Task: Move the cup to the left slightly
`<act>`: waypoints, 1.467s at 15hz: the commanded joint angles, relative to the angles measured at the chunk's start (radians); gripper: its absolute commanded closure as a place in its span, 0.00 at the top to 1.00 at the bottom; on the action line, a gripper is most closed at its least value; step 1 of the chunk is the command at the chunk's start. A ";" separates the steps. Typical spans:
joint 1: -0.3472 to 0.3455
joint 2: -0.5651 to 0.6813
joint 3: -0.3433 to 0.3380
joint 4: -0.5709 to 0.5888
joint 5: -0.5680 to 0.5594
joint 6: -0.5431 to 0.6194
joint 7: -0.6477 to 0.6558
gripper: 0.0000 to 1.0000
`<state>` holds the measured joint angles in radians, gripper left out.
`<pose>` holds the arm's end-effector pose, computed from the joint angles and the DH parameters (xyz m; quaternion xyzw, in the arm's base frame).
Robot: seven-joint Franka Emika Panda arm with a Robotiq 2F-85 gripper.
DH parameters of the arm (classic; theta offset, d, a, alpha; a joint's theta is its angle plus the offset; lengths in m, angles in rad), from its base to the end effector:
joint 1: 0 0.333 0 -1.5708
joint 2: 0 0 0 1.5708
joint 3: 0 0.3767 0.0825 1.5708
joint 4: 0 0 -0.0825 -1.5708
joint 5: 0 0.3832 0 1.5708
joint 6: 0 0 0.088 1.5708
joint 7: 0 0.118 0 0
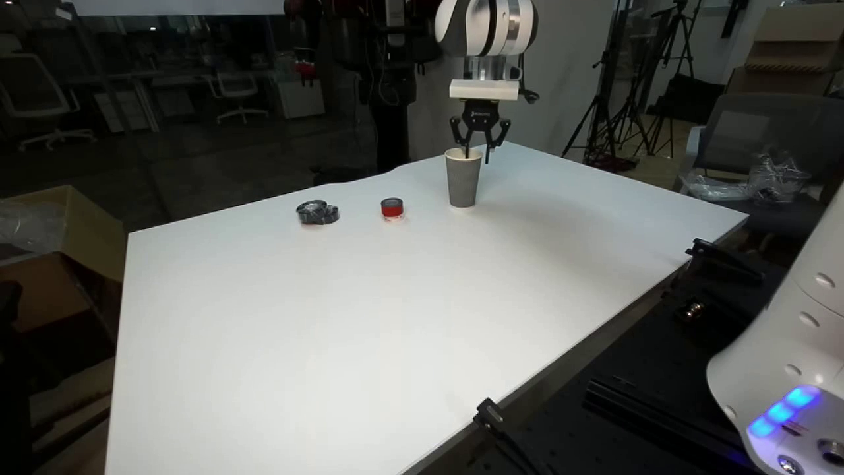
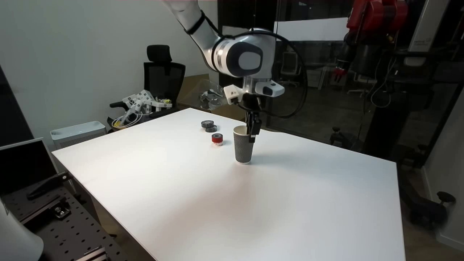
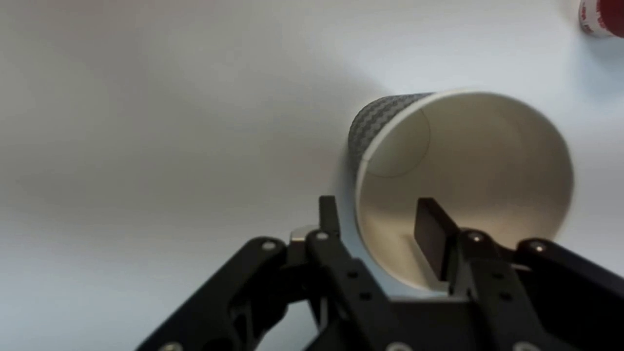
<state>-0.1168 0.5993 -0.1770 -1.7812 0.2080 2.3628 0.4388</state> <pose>0.6668 -0.1828 0.2627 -0.9105 0.4128 0.0035 0.0228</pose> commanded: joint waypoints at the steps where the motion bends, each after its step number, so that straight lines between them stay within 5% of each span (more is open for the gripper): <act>1: 0.000 0.008 -0.001 0.006 0.000 -0.004 0.010 0.17; 3: 0.000 0.013 -0.001 0.007 0.000 -0.004 0.010 0.03; 5: 0.002 0.015 -0.001 0.005 0.000 -0.003 0.010 0.00; 12: 0.035 -0.012 -0.011 -0.034 -0.031 0.026 0.027 0.01; 22: 0.173 -0.109 -0.022 -0.219 -0.134 0.175 0.101 0.01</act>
<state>0.0137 0.5501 -0.1948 -1.9001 0.0944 2.4989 0.4831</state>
